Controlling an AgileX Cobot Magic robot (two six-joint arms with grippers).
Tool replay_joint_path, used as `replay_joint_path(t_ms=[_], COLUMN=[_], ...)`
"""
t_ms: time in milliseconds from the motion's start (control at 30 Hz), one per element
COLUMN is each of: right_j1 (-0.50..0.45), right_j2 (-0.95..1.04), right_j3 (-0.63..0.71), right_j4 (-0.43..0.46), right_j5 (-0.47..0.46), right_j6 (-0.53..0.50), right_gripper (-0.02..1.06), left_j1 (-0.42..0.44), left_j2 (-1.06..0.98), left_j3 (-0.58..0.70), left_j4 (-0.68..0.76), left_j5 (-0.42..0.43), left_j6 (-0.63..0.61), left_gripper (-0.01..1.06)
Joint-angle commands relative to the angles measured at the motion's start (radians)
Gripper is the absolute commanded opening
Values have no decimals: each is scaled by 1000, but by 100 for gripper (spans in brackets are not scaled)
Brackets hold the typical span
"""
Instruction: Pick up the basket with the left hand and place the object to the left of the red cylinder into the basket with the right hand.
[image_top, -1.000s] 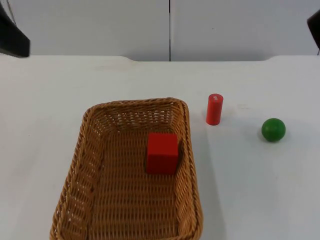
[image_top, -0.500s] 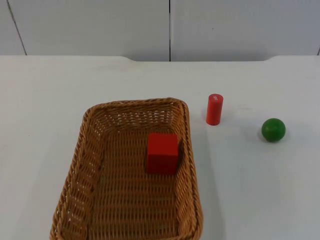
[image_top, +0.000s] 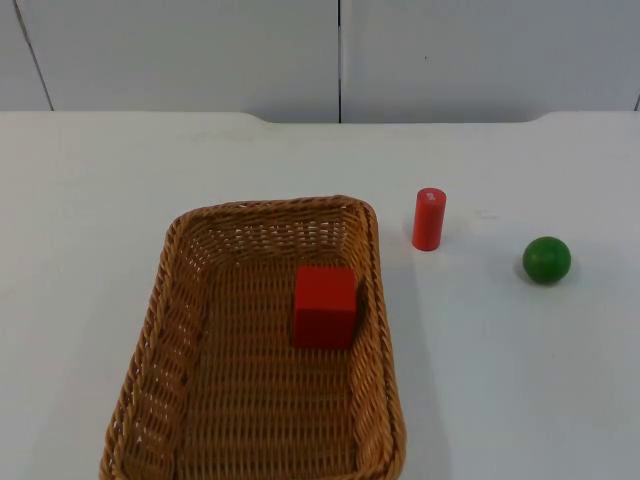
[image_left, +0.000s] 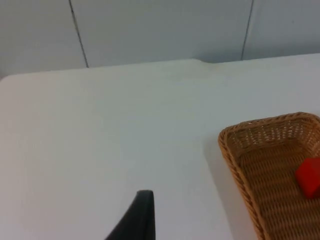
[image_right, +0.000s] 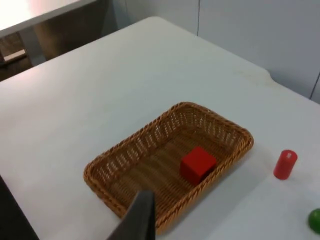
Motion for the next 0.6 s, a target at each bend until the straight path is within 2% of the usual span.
replay_joint_path(t_ms=[0,133,367,467,567], right_j1=[-3,-3,-3,-3,-3], right_j2=[-81,-158,-324,-412,-480], right_j3=[78,166,272,304,332], right_j4=[-3,-2,17,17,17], right_j5=[2,16,52,107,145], right_j6=[2,2,5,5,3], right_gripper=[92,92,92,92,92], left_j1=[2,2,2,2,2], left_j2=[-63,-124,-248,-340,-344], left_j3=[0,0,1,1,1], left_j4=[48,98,106,126,151], left_j5=[48,86,145,186,219], left_j6=[-21,-70,-78,-94,-105], left_gripper=[105,105,105,105,105])
